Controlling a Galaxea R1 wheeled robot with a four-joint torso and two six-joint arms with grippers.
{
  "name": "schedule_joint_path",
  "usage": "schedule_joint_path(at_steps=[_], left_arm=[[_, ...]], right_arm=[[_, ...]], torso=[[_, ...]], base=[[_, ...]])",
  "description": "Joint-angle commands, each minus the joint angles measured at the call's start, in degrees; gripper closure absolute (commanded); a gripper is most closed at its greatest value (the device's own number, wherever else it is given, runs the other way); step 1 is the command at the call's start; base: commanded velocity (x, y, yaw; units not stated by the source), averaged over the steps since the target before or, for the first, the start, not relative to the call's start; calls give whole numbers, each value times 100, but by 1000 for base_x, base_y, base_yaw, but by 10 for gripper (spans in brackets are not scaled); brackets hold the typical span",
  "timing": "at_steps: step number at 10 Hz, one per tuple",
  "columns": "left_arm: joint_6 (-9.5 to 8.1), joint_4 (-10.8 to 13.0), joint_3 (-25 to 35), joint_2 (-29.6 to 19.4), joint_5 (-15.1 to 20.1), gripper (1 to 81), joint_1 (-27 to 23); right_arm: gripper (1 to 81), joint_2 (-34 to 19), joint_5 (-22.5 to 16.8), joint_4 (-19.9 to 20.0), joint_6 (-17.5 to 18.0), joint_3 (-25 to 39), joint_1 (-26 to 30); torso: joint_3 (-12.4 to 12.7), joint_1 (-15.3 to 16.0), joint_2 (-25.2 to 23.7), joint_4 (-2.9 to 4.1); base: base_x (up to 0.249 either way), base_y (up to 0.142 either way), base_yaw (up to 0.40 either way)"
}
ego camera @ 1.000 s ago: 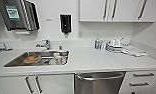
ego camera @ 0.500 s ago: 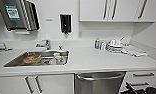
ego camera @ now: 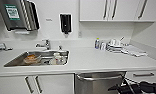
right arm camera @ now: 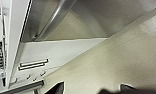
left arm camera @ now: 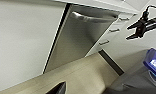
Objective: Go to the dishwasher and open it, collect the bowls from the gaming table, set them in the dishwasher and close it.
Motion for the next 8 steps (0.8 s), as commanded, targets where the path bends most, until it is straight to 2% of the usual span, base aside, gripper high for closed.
schedule_joint_path(at_steps=[1, 3, 4, 5, 6, 7, 8], left_arm=[[-2, 8, 102, -206, 58, 10, -446], [-2, 8, 102, -188, 58, 10, -446], [-2, 8, 102, -188, 58, 10, -438], [-2, 8, 102, -188, 58, 10, -438], [-2, 8, 102, -188, 58, 10, -446], [-2, 8, 101, -188, 58, 10, -438], [-2, 8, 93, -179, 58, 10, -438]], right_arm=[[10, 301, 35, 34, 820, -694, 820], [10, 434, 617, 34, 980, -1075, 732], [10, 443, 1140, 16, 980, -1145, 626], [10, 495, 1417, 42, 989, -1301, 608], [10, 539, 1417, 78, 1170, -1416, 626], [10, 549, 1382, 78, 1586, -1549, 661], [10, 531, 1364, 78, 1850, -1620, 687]], torso=[[0, 0, 0, 0], [-2, 2, 0, 0], [-2, 2, 0, 0], [-2, 2, 0, 0], [-2, 2, 0, 0], [-2, 2, 0, 0], [-2, 2, 0, 0]], base=[[0, 0, 0], [0, 0, 0], [0, 0, 0], [0, 0, 0], [0, 0, 0], [0, 0, 0], [0, 0, 0]])
